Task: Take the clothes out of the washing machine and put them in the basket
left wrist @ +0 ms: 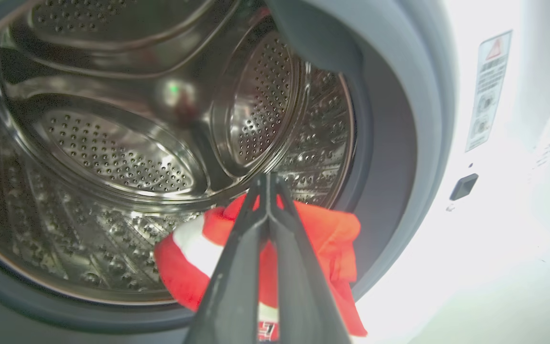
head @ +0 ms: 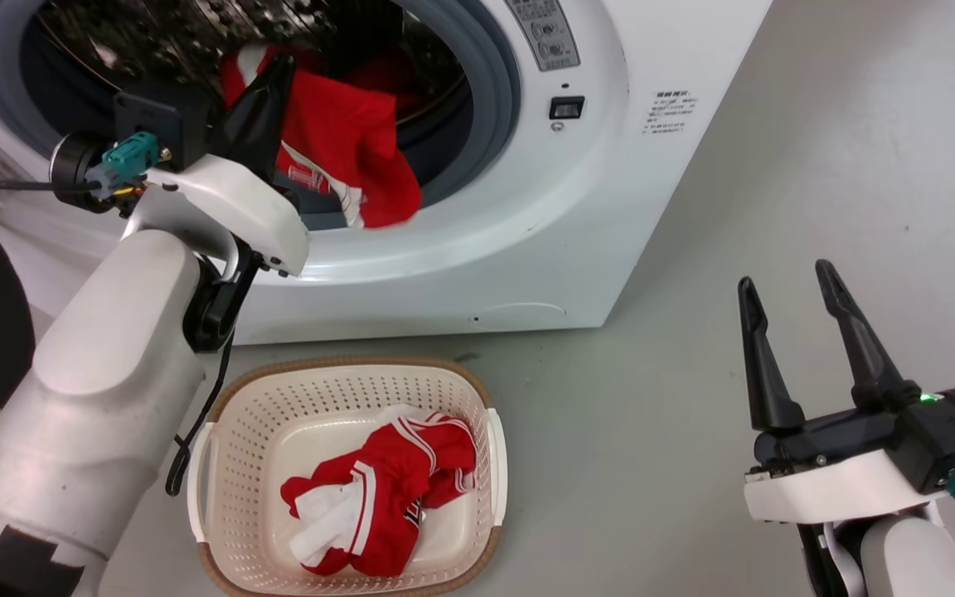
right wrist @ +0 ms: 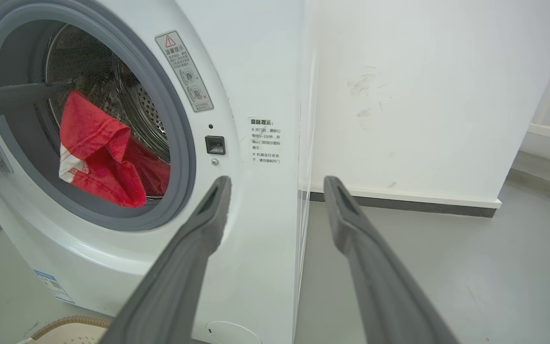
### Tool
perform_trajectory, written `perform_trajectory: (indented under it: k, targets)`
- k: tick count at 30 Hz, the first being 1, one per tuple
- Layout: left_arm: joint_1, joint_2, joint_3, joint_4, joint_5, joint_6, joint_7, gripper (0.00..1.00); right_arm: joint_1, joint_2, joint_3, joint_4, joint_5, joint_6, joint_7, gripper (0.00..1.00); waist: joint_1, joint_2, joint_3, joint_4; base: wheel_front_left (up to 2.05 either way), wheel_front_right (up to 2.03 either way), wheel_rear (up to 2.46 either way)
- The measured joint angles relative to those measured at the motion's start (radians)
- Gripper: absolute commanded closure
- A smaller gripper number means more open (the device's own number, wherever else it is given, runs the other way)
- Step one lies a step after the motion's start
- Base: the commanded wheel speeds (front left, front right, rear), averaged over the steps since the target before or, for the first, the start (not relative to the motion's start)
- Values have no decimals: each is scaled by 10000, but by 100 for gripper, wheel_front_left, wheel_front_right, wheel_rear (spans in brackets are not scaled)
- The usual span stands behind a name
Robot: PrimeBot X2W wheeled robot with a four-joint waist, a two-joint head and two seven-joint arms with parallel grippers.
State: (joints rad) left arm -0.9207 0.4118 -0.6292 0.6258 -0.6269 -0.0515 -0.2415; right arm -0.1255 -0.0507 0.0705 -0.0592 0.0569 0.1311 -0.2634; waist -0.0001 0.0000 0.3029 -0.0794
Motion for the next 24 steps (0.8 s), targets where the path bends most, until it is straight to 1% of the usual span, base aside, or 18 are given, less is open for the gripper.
perform_trajectory:
  k: [14, 24]
  targets:
    - [1050, 1244, 86, -4240, 217, 1308, 1081, 100, 539, 0, 52, 221, -27, 0, 0, 0, 0, 0, -1063, 305, 0, 0, 0]
    - [1782, 1956, 180, -6567, 401, 2125, 1611, 100, 972, 0, 54, 324, -27, 0, 0, 0, 0, 0, -1665, 414, 0, 0, 0]
